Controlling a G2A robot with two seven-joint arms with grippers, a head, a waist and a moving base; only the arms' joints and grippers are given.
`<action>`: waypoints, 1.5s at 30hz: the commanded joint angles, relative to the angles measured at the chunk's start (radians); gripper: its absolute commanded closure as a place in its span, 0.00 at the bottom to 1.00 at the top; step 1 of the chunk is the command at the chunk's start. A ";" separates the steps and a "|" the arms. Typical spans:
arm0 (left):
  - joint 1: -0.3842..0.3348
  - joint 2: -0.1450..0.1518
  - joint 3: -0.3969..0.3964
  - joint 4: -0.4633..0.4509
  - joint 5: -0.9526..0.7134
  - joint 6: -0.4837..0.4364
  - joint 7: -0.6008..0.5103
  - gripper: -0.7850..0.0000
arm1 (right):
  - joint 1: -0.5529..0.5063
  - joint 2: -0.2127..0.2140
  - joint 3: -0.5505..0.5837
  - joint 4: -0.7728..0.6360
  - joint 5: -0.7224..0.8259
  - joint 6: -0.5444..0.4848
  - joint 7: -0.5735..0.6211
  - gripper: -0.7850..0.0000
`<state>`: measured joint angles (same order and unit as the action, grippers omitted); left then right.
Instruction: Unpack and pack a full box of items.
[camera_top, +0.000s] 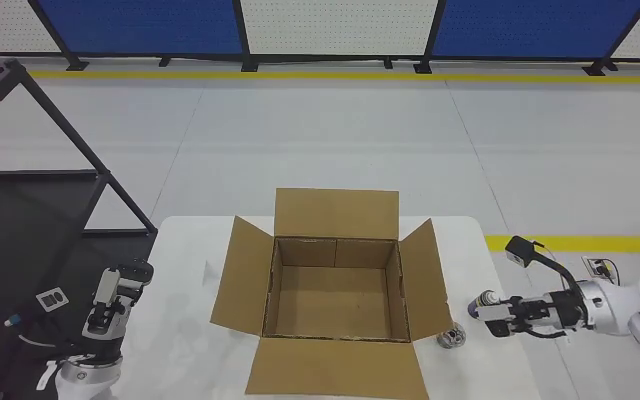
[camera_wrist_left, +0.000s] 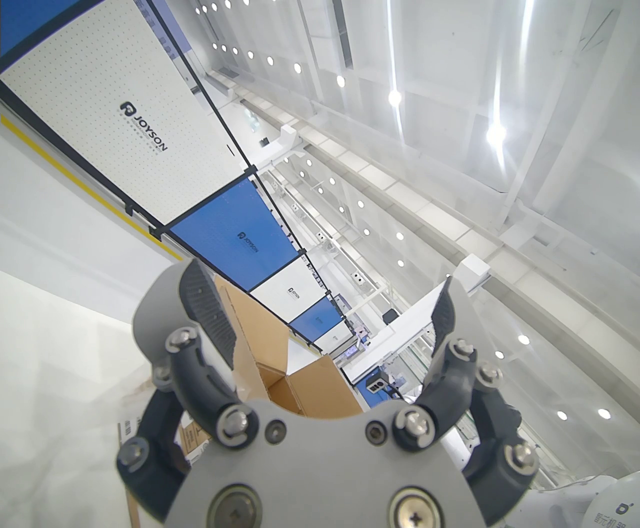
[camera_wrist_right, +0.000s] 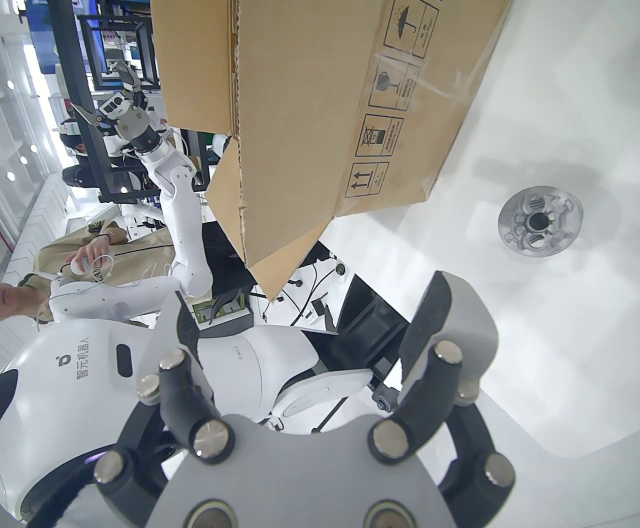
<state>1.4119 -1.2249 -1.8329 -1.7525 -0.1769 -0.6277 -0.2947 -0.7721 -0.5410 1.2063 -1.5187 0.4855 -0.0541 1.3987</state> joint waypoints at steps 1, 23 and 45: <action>0.000 0.000 0.000 0.000 0.000 0.000 0.000 0.00 | 0.000 0.000 0.000 0.000 0.000 0.000 0.000 0.00; 0.000 0.000 0.000 0.000 0.000 0.000 0.000 0.00 | -0.335 0.047 0.341 -0.383 -0.336 -0.551 -0.289 0.00; 0.000 0.000 0.000 0.000 0.000 0.000 0.000 0.00 | -0.550 -0.003 0.448 -0.828 -1.288 -0.852 -0.802 0.00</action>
<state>1.4119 -1.2249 -1.8329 -1.7525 -0.1769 -0.6277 -0.2947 -1.3110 -0.5424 1.6585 -2.3314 -0.7382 -0.8940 0.6127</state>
